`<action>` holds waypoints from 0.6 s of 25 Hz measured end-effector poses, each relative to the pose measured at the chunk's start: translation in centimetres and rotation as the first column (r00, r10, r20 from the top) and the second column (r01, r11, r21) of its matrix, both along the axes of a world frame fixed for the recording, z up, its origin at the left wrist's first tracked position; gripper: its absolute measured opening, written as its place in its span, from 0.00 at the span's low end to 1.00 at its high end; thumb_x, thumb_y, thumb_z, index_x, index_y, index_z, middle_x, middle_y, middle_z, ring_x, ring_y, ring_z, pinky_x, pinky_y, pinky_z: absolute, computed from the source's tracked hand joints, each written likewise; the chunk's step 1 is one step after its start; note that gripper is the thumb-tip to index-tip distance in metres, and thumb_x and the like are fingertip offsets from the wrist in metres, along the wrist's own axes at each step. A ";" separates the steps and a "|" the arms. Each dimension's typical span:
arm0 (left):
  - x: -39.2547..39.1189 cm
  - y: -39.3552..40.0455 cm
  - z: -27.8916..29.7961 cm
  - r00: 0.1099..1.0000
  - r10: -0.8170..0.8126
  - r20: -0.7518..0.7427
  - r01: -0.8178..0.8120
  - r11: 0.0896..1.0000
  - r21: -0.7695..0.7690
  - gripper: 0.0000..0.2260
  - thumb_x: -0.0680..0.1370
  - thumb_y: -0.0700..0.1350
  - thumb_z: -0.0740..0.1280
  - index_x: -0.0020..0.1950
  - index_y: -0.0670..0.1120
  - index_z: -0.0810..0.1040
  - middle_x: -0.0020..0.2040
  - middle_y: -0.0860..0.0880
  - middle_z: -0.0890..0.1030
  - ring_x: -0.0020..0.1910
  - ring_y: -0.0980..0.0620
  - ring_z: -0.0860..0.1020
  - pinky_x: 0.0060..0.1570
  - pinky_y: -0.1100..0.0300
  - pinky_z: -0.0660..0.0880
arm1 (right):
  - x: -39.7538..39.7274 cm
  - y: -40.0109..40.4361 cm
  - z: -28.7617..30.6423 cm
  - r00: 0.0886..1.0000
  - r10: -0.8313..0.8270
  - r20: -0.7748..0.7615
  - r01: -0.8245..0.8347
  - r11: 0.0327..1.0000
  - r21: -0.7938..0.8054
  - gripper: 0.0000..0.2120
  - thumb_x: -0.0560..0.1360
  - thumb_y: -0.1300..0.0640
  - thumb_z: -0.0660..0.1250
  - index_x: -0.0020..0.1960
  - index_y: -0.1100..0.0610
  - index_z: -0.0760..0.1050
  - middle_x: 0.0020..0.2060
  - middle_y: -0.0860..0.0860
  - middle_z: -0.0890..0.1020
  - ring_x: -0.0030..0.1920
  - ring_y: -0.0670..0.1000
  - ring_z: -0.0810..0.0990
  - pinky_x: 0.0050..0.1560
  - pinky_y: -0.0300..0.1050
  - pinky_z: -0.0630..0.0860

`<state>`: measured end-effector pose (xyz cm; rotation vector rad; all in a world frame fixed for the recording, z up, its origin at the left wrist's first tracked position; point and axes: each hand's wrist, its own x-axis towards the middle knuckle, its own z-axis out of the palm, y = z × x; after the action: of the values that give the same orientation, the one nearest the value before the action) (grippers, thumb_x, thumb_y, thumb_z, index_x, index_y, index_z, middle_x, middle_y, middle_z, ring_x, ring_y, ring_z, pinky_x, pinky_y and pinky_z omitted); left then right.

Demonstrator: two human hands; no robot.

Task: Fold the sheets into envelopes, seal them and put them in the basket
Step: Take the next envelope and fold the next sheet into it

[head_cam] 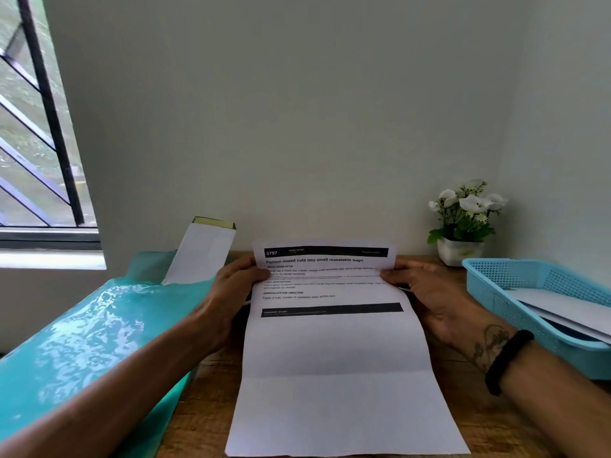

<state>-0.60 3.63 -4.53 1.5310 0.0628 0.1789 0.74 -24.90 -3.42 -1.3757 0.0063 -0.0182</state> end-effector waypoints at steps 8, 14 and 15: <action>-0.7 -0.1 0.4 0.999 0.010 -0.032 -0.009 1.000 0.020 0.11 0.82 0.44 0.66 0.49 0.47 0.89 0.51 0.43 0.88 0.53 0.40 0.83 0.51 0.47 0.83 | 0.1 0.1 -0.2 0.999 -0.002 -0.035 0.003 1.000 0.009 0.14 0.77 0.65 0.61 0.53 0.62 0.85 0.55 0.60 0.86 0.49 0.60 0.82 0.51 0.53 0.81; -1.3 -0.1 0.7 0.999 -0.026 0.021 0.028 0.997 -0.069 0.11 0.78 0.45 0.67 0.51 0.42 0.87 0.51 0.39 0.86 0.50 0.41 0.81 0.56 0.46 0.79 | -0.5 0.0 -0.1 0.992 0.079 0.098 -0.067 0.991 -0.117 0.19 0.72 0.60 0.77 0.62 0.53 0.81 0.54 0.55 0.86 0.52 0.59 0.86 0.44 0.48 0.83; -1.4 -0.1 0.9 0.998 -0.026 0.055 0.032 0.993 -0.113 0.13 0.78 0.45 0.65 0.51 0.43 0.87 0.52 0.40 0.86 0.52 0.41 0.81 0.57 0.46 0.78 | -0.5 0.0 -0.2 0.991 0.086 0.106 -0.069 0.986 -0.150 0.25 0.71 0.64 0.79 0.65 0.51 0.78 0.52 0.54 0.86 0.51 0.59 0.87 0.42 0.49 0.85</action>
<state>-2.00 3.49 -3.63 1.4120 0.0083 0.1896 0.24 -24.90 -3.62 -1.5194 -0.1452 -0.0314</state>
